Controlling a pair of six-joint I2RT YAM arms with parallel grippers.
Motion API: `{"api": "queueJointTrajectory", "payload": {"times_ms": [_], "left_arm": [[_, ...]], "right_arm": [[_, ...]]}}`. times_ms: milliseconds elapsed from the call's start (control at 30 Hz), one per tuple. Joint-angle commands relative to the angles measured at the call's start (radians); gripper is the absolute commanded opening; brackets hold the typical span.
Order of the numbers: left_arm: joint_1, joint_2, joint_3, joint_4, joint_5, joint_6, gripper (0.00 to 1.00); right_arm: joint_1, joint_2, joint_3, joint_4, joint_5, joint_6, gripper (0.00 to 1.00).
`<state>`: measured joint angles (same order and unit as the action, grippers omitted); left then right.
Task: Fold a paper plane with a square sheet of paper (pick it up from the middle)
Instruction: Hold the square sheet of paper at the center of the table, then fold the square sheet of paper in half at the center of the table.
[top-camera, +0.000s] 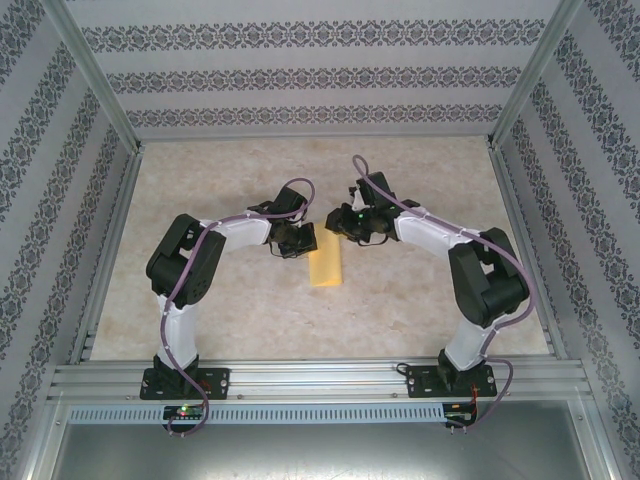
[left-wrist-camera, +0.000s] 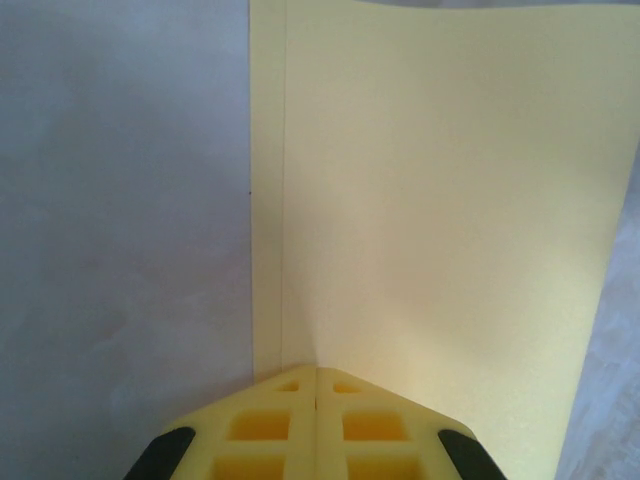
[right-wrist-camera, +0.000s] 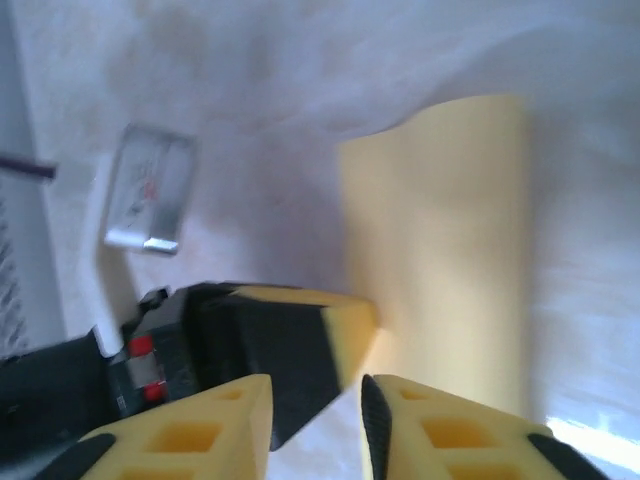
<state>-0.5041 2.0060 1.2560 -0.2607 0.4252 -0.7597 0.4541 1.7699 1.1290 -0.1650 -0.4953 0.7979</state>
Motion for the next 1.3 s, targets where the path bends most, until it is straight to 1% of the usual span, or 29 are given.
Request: {"api": "queueJointTrajectory", "payload": {"times_ms": [0,67,233,333,500,567,733,867,967,1133,1267], "left_arm": [[-0.015,0.042,0.006,-0.091,-0.033,0.02,0.0],[-0.014,0.042,0.008,-0.094,-0.034,0.022,0.0],[-0.014,0.042,0.01,-0.097,-0.035,0.026,0.0],[-0.015,0.044,0.009,-0.092,-0.031,0.022,0.0],[-0.014,0.045,0.01,-0.094,-0.028,0.022,0.0],[-0.015,0.045,0.01,-0.093,-0.028,0.022,0.0],[-0.016,0.048,0.009,-0.094,-0.028,0.022,0.0],[-0.017,0.055,0.009,-0.093,-0.02,0.02,0.0],[-0.016,0.053,0.01,-0.103,-0.028,0.026,0.0],[-0.016,0.051,0.002,-0.094,-0.029,0.018,0.0],[-0.017,0.045,0.003,-0.101,-0.036,0.025,0.0]], "right_arm": [[0.016,0.058,-0.033,0.069,-0.096,0.015,0.16],[0.007,0.071,-0.053,0.078,-0.084,0.018,0.12],[-0.006,0.086,-0.09,0.087,-0.112,-0.017,0.11],[-0.011,0.106,-0.102,0.096,-0.138,-0.03,0.11],[-0.026,0.112,-0.122,0.055,-0.094,-0.063,0.12],[-0.03,0.115,-0.133,0.055,-0.095,-0.077,0.12],[-0.044,0.136,-0.188,0.099,-0.104,-0.077,0.13],[-0.049,0.154,-0.226,0.106,-0.085,-0.088,0.13],[-0.051,0.128,-0.25,0.114,-0.074,-0.091,0.14],[-0.038,0.072,-0.201,0.093,-0.125,-0.096,0.15],[-0.015,0.022,-0.194,0.116,-0.158,-0.087,0.15]]}}
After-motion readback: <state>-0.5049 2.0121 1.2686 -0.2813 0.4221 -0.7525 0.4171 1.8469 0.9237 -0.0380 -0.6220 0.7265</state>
